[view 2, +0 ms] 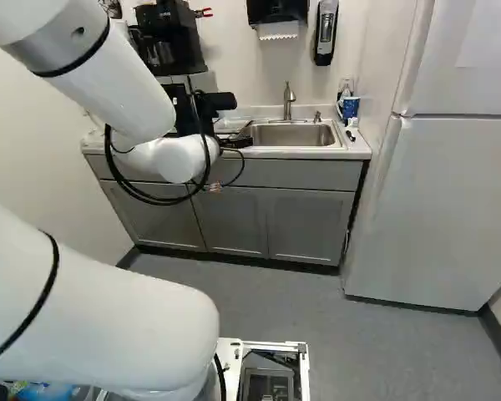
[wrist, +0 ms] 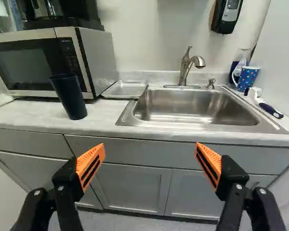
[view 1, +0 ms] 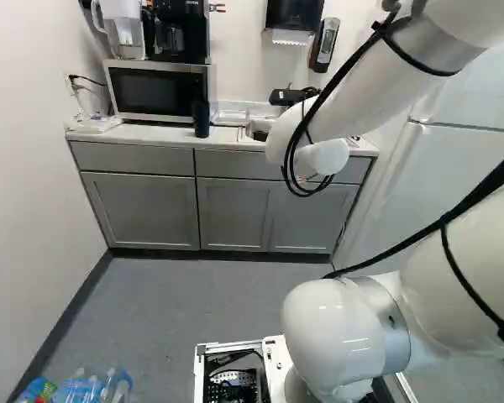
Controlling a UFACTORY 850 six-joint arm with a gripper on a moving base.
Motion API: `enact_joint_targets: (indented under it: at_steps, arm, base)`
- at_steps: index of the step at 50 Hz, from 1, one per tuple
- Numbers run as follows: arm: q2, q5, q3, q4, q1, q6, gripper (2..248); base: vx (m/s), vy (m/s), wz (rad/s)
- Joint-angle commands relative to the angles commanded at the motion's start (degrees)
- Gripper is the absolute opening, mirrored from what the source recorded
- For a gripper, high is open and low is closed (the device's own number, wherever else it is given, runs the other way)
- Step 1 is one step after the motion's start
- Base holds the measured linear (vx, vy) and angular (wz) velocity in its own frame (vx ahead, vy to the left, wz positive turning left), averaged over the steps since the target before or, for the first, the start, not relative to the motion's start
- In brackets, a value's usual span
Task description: Rinse the cup and place it in the tray
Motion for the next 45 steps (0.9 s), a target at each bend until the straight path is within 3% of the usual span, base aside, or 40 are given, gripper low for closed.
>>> enact_joint_targets:
  at_steps: [45]
  arm:
    - [0.9, -0.8, -4.9, 0.0, 0.0, 0.0, 247]
  base:
    - [0.0, 0.0, 0.0]
